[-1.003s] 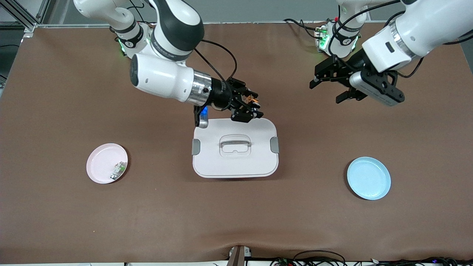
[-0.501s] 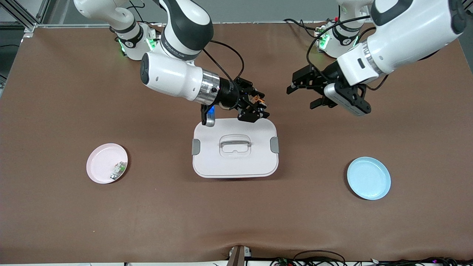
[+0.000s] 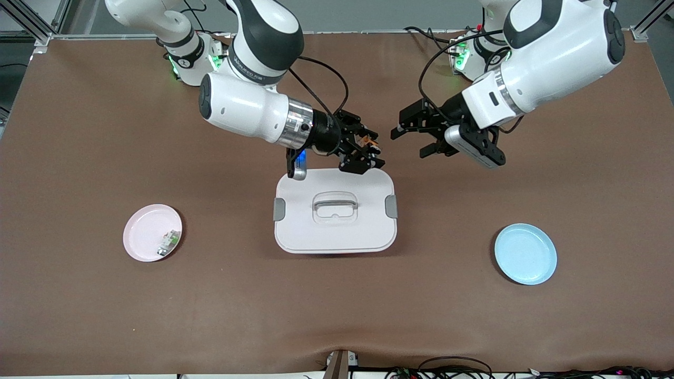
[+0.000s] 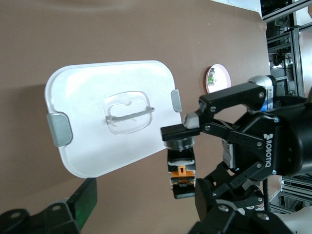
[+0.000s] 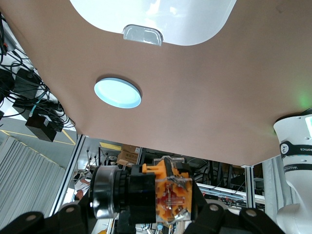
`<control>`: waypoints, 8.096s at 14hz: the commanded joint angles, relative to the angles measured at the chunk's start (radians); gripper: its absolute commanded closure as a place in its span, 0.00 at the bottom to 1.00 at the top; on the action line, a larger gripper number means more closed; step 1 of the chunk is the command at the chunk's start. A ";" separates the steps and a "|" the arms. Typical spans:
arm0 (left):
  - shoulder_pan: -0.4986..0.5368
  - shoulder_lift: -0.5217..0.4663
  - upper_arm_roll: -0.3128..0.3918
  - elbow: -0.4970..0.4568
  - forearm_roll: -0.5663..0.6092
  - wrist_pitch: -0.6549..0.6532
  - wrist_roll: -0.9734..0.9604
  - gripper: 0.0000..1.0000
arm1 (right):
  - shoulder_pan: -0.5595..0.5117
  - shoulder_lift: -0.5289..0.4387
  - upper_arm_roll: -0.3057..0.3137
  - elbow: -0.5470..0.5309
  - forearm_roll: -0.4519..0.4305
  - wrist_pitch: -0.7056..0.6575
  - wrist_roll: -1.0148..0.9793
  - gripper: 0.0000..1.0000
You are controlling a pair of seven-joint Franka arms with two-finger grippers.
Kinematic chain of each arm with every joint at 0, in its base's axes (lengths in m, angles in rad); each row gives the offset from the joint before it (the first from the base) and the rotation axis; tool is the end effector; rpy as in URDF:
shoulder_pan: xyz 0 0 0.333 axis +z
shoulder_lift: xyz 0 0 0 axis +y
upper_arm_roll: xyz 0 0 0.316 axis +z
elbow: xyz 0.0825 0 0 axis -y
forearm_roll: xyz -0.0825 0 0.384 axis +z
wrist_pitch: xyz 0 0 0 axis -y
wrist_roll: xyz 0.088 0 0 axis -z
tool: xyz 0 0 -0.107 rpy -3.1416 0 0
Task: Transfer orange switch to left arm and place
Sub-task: 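Carry the switch above the box while the left gripper approaches it, then close the left gripper on the switch held by the right gripper, then open the right gripper and pull the switch away with the left gripper, then carry the switch to the blue plate while the right gripper withdraws, then lower the switch onto the blue plate and open the left gripper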
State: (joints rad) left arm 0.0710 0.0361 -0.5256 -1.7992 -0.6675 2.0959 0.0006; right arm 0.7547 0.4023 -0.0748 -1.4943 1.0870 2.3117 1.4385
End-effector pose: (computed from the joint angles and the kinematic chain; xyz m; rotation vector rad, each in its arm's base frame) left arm 0.5280 -0.2867 0.5578 2.4525 -0.2285 0.1326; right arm 0.5407 0.4710 0.4944 -1.7695 1.4172 0.7454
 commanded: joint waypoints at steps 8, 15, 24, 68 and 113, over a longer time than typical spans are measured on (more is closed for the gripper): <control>-0.043 0.048 -0.031 -0.026 -0.026 0.150 0.009 0.21 | 0.011 0.015 -0.010 0.031 0.016 0.002 0.013 0.70; -0.068 0.050 -0.034 -0.034 -0.027 0.153 -0.004 0.25 | 0.009 0.015 -0.010 0.031 0.013 0.002 0.013 0.70; -0.080 0.079 -0.036 -0.028 -0.052 0.176 -0.004 0.40 | 0.009 0.015 -0.010 0.031 0.013 0.003 0.011 0.70; 0.306 0.306 -0.028 -0.036 0.437 0.048 0.528 1.00 | -0.196 -0.327 -0.019 -0.343 -0.883 -0.380 -0.800 0.00; 0.533 0.693 -0.045 0.058 1.074 0.365 1.349 0.00 | -0.772 -0.387 -0.017 -0.077 -1.072 -0.663 -1.485 0.00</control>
State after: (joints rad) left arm 0.5971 0.7696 -0.5437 -1.7504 0.4262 2.5338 1.3843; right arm 0.0013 0.0083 -0.1041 -1.6110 0.0315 1.6746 -0.0474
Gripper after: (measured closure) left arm 0.013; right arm 0.000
